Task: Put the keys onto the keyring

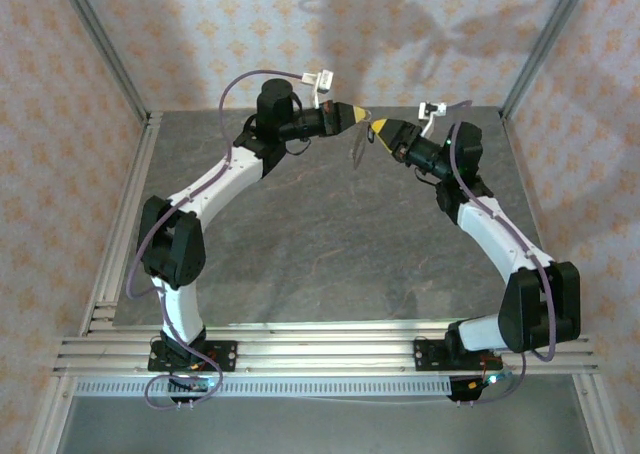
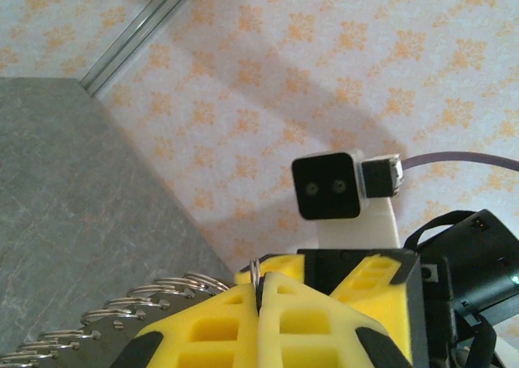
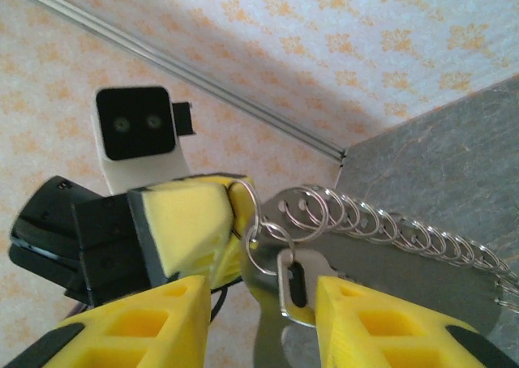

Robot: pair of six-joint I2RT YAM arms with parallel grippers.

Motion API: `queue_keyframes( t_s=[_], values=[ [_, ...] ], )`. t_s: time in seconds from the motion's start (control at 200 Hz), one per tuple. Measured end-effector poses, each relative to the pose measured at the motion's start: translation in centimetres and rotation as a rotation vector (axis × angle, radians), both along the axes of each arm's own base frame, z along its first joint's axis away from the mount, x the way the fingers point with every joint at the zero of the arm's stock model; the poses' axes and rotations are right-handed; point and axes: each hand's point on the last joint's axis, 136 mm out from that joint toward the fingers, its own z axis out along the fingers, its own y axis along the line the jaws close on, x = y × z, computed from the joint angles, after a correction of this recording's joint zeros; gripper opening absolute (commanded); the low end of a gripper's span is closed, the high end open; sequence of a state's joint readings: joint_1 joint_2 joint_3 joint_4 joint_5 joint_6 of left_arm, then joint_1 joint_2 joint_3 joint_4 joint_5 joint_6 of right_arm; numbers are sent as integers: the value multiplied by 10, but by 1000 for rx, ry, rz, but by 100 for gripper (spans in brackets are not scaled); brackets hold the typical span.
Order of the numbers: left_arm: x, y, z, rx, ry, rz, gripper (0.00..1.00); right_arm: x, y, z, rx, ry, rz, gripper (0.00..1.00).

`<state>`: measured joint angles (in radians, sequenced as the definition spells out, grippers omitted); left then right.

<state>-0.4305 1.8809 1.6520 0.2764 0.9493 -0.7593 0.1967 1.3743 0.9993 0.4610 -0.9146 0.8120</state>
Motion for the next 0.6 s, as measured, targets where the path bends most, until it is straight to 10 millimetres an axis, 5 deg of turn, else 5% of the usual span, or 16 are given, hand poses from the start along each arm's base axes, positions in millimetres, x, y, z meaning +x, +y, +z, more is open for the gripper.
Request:
queue_keyframes(
  t_s=[0.601],
  values=[
    [-4, -2, 7, -10, -15, -6, 0, 1, 4, -20, -92, 11, -19, 38]
  ],
)
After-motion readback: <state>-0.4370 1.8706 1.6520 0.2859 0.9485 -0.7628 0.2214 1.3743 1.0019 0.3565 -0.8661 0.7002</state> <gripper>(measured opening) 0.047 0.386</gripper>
